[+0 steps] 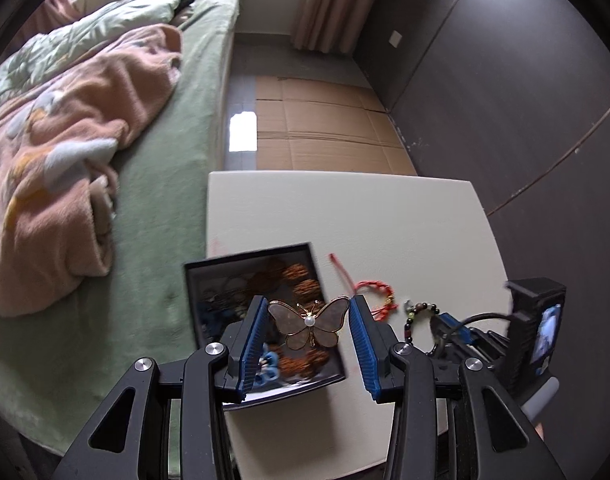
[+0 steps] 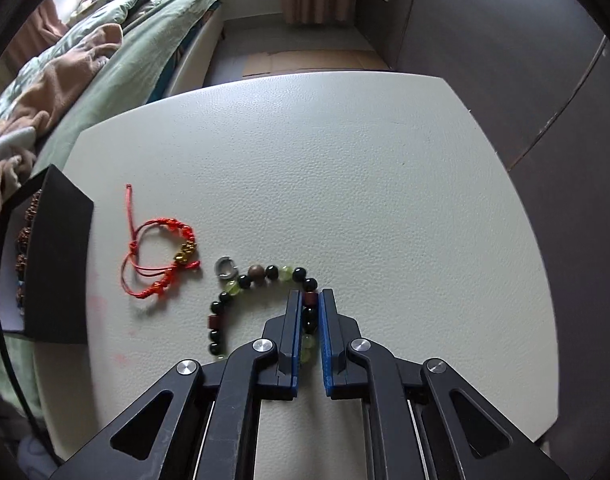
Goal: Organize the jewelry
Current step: 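Grasp the butterfly charm with left tool while right tool grasps the bead bracelet, then drop the butterfly into the box with left tool while right tool drops the bead bracelet in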
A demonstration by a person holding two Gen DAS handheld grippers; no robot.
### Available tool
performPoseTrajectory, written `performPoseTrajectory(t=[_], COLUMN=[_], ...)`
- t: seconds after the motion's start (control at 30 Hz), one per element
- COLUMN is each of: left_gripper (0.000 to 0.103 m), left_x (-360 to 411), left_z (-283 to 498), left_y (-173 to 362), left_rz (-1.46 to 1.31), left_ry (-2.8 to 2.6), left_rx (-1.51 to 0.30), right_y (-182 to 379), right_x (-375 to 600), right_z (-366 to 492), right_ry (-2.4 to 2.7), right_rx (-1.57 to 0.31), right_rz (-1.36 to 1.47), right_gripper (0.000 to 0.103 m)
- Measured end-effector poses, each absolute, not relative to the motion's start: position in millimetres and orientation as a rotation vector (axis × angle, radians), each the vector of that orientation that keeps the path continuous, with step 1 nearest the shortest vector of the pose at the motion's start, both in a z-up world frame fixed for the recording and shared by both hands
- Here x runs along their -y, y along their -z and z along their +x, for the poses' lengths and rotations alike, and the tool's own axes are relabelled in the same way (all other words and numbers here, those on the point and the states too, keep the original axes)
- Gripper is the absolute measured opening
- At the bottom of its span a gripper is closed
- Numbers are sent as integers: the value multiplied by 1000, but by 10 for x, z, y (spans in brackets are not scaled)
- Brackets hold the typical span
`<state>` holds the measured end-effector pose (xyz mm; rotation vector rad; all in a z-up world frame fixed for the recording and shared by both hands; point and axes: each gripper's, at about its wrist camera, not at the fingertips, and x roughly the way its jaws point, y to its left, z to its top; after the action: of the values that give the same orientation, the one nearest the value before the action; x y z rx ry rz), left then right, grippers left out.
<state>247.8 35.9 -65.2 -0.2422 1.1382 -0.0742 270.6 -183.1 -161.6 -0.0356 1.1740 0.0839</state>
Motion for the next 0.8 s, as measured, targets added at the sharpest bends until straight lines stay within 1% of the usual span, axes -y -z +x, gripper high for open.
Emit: performPoseTrajectory(t=[0.17,0.23,0.3,0.37,0.57,0.8], left_gripper=[44,46,61,68,69,69], left_x=[-450,-471,-523,-582,-781,-1098], left_z=[2490,2502,2483,2443,2340,2197], left_y=[787,823,827,793,703,629], left_rz=[-294,-313,-346,-375,-411,-455], left_ry=[107,116,117,125,100,51], left_rx=[-1168,-1184,-1173,-1145,-1112,-1081], right_y=[1437,1325,1202,1075,715,484], right_x=[1886,1866,1838,1755,1554,1093], right_z=[2603,2547,2496,2456,2412,2533], right_ry=[-136,-174,-200,-234,-330,-442], right_rx=[-1134,-1118,-1094,-1070,-1013,-989], right_rz=[63,95,98,111,146,152], right_gripper=[9,9,9,9,9,9])
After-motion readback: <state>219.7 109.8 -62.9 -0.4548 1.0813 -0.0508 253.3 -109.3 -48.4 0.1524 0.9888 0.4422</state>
